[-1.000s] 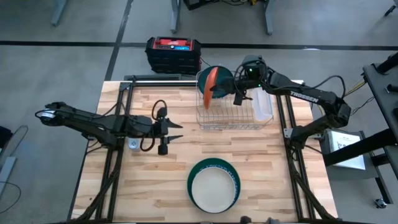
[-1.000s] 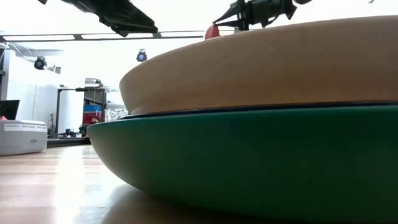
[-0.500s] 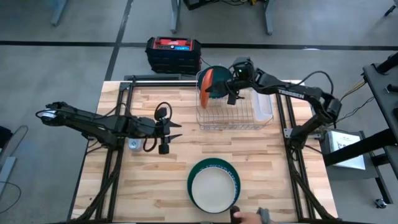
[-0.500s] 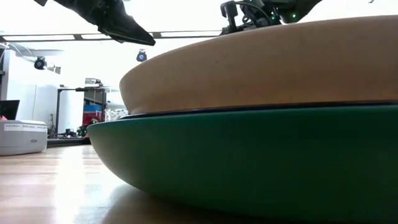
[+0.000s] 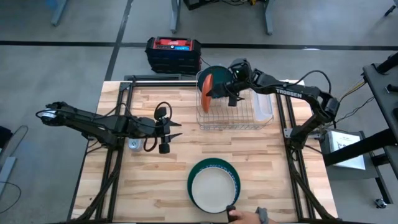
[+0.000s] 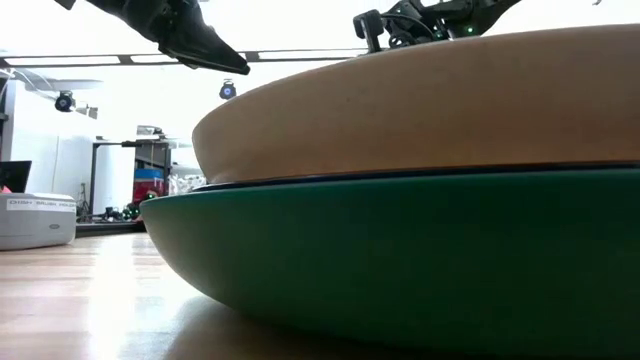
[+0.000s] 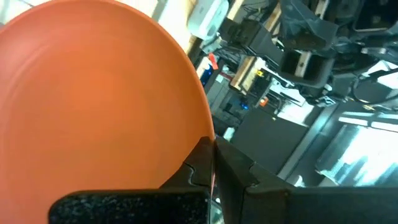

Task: Sort dishes
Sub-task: Put the orange plate in the dish rack

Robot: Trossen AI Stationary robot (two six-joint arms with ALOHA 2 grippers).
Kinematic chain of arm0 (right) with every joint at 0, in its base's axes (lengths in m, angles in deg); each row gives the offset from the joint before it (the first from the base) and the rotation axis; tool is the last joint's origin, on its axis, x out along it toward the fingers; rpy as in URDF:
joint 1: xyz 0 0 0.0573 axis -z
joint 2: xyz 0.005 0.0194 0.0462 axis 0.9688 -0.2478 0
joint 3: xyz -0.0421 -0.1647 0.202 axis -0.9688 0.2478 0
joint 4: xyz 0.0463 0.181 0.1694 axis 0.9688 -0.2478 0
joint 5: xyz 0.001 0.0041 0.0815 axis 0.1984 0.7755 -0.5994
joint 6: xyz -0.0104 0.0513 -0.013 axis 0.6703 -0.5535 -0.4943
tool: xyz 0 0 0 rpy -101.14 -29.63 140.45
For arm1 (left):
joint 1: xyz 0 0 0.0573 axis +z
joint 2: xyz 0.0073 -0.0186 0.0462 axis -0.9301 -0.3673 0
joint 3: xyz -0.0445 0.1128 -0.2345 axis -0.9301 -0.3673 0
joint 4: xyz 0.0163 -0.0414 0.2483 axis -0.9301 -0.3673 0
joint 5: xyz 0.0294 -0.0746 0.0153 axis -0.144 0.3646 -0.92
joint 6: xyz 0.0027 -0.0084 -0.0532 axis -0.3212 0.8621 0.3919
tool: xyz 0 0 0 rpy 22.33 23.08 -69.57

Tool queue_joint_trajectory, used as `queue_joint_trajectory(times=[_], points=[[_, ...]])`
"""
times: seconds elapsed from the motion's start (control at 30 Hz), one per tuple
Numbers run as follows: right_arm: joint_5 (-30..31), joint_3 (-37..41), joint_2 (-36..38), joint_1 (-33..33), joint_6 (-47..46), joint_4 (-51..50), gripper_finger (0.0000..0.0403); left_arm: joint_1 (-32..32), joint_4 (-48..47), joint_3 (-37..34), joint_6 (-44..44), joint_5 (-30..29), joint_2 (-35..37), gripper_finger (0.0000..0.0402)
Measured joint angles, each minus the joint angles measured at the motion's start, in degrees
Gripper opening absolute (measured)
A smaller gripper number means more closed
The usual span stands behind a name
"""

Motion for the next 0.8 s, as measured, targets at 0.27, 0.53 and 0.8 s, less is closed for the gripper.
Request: queue_joint_trajectory(times=[0.27, 0.53, 0.8], points=[[0.07, 0.09, -0.07, 0.09, -1.85, -1.72, 0.0, 0.0, 0.1, 0.0, 0.02, -0.02, 0.0, 0.0155], [0.35, 0.13, -0.07, 0.09, -10.2, -1.72, 0.0, -0.01, 0.31, -0.01, 0.02, -0.02, 0.0, 0.0155], [0.53, 0.13, -0.07, 0.07, -16.49, -1.67, 0.0008, -0.01, 0.31, -0.02, 0.02, -0.02, 0.0, 0.0155]])
